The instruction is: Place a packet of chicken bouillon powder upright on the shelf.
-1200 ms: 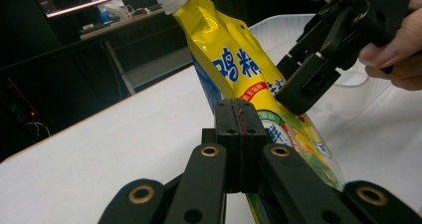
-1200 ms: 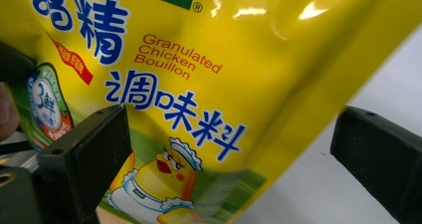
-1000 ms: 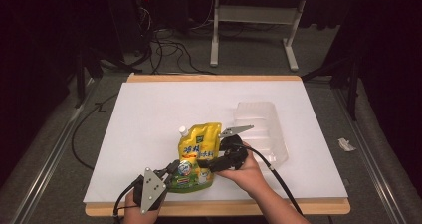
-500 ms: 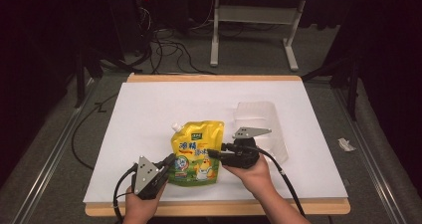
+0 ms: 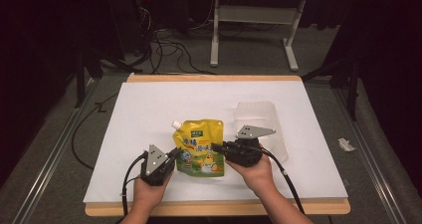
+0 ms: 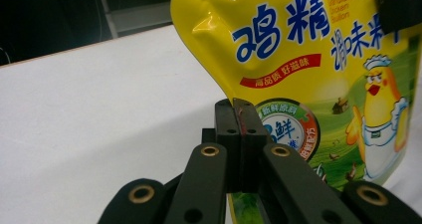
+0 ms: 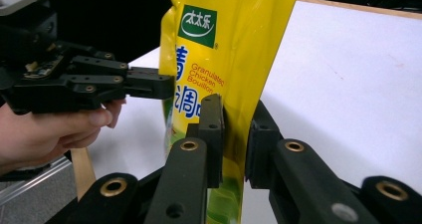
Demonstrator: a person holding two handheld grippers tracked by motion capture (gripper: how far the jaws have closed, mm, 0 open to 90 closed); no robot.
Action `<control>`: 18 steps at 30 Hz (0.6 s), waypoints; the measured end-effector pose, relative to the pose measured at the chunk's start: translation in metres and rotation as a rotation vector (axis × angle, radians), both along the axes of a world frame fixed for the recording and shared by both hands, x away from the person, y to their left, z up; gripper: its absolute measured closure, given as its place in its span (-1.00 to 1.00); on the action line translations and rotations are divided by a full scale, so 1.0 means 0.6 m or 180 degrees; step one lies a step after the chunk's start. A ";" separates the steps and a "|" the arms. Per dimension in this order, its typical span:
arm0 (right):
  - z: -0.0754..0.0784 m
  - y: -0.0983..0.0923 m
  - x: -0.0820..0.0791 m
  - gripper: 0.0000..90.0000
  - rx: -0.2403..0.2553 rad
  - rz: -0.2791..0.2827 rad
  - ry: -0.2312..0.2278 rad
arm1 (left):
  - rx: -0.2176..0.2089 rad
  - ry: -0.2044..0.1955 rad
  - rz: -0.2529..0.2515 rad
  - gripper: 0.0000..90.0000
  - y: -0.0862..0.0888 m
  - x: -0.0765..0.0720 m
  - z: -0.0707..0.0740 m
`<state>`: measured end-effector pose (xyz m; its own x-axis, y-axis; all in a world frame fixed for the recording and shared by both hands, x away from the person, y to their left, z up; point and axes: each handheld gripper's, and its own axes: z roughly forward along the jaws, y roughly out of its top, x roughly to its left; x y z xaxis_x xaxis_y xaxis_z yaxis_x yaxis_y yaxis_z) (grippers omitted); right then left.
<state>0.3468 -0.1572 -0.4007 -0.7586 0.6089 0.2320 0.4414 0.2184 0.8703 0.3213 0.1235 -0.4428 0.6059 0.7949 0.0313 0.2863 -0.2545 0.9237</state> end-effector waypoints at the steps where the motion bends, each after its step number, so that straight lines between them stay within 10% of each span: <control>1: 0.000 0.000 0.001 0.82 -0.0015 0.0000 -0.0011 | -0.0013 0.0013 0.0007 1.00 -0.001 0.004 -0.001; 18: -0.012 0.004 -0.023 0.36 0.0057 0.0189 -0.0089 | -0.0200 0.0032 0.0022 0.98 0.002 -0.012 -0.006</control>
